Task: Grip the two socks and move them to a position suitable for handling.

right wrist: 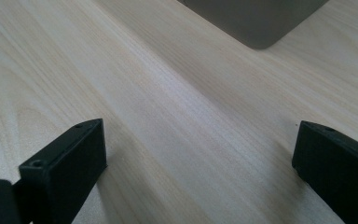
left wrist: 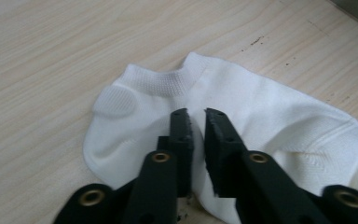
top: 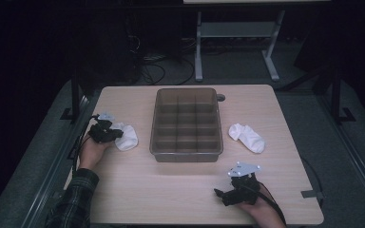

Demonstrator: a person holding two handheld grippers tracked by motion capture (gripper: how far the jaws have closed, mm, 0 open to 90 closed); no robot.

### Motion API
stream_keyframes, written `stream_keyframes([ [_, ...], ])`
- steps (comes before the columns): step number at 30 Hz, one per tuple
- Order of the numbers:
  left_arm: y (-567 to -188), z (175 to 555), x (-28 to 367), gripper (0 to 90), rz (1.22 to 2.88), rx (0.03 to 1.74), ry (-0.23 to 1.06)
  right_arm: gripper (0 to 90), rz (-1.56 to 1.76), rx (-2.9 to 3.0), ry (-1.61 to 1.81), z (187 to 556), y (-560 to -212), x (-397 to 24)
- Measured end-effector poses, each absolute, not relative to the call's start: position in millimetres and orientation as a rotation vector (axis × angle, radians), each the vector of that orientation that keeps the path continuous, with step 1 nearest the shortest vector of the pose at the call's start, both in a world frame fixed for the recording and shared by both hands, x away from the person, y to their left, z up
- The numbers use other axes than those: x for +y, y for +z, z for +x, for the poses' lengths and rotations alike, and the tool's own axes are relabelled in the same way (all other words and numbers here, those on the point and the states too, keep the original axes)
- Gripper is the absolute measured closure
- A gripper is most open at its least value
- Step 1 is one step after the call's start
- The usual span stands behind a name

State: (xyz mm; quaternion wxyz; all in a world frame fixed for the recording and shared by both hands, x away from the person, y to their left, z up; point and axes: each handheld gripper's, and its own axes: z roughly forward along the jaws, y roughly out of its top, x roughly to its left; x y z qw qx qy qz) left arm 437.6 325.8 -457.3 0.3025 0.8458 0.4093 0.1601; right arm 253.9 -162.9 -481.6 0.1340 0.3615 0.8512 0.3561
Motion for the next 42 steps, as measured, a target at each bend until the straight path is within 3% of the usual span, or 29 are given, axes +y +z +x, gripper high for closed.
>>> stream_keyframes([
  [18, -435, 426, 326, 87.5, 2.15, 1.138, 0.439, 2.4, 1.048, 2.467, 1.032, 254, -482, -163],
  [42, -395, 380, 326, 87.5, 2.085, 1.1, 0.459, 2.4, 1.049, 2.467, 1.032, 254, -482, -163],
])
